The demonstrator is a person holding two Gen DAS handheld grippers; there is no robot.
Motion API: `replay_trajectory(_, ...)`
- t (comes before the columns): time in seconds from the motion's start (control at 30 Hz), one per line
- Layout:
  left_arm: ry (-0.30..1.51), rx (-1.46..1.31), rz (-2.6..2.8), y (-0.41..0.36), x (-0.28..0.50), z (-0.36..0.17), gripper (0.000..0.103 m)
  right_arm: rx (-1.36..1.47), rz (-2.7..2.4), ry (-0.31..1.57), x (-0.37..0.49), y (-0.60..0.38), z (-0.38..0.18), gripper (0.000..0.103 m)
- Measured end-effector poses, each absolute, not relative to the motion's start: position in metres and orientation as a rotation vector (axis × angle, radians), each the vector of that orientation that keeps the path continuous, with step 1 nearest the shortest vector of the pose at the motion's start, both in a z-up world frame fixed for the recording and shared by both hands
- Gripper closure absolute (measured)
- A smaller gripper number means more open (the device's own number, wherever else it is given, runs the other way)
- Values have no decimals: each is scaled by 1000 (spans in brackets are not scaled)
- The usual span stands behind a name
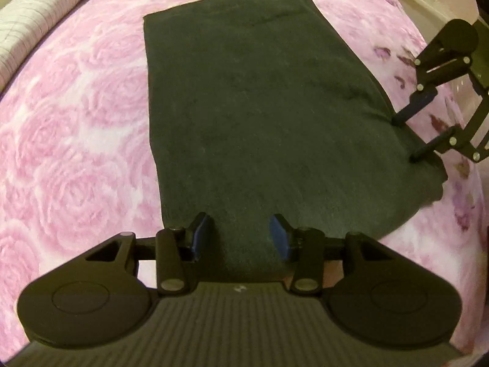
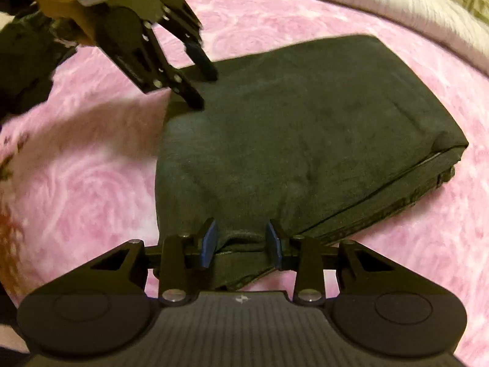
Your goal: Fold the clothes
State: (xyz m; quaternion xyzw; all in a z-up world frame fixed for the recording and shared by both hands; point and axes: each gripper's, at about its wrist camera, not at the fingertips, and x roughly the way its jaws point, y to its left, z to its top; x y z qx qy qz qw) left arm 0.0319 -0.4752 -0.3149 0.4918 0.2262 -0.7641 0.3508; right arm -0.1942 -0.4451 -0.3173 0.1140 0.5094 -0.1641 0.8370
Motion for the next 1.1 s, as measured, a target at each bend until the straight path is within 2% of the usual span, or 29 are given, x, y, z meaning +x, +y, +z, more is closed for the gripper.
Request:
replay_trajectory(0.33,507,1111,-1964,-495,27,-276,65,264,-541,971,-213,-522,-264,68)
replay_trajectory(0.63,489,954,-2029,-575,-10,-290,65,251,-585,1005,-195,-632,-325,69)
replay_trajectory(0.77,558,1028,-2015,-601,-19,-316,63,338,-543,964,-208,-651,-329,68)
replay_trajectory(0.9,597,1073,-2012,-605,-16,-306,63,399,-559,917,-217,-649,-316,66)
replay_trajectory(0.93,600,1072,-2016,-603,-13,-300,63,462,-575,870,-225,-646,-308,63)
replay_trajectory(0.97,602,1070,-2020,-601,-10,-294,57,524,-590,822,-233,-644,-301,60)
replay_trajectory(1.03,613,1059,-2025,-599,-5,-284,48,661,-627,736,-252,-636,-295,30)
replay_trajectory(1.1,637,1052,-2000,-600,7,-283,37,803,-663,659,-272,-627,-296,26)
